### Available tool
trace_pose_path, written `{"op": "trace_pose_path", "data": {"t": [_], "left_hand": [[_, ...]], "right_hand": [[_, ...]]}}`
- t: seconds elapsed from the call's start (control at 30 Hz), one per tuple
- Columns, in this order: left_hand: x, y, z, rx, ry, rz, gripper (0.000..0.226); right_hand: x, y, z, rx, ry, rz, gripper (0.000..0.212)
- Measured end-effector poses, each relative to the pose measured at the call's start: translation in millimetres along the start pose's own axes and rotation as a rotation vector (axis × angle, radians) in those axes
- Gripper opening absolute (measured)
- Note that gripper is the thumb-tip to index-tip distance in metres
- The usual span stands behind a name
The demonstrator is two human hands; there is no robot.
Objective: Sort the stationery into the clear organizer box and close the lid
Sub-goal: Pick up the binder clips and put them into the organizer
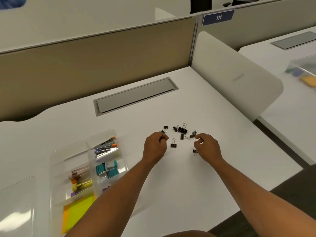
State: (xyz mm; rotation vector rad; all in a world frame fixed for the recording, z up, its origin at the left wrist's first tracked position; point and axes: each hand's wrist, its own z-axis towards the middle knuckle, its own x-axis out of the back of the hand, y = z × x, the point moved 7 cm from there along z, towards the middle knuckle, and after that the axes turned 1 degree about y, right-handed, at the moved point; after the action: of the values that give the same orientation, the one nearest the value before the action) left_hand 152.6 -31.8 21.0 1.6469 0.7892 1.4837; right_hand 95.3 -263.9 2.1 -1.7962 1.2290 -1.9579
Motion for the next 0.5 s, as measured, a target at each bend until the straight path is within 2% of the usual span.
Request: {"op": "trace_pose_path", "data": {"t": [0.37, 0.5], "left_hand": [[-44, 24, 26, -0.016, 0.015, 0.033, 0.028], [-55, 21, 34, -0.026, -0.014, 0.084, 0.032]], "right_hand": [[1, 15, 49, 0.048, -0.071, -0.084, 0.031], [-10, 8, 59, 0.142, -0.179, -0.140, 0.037]]}}
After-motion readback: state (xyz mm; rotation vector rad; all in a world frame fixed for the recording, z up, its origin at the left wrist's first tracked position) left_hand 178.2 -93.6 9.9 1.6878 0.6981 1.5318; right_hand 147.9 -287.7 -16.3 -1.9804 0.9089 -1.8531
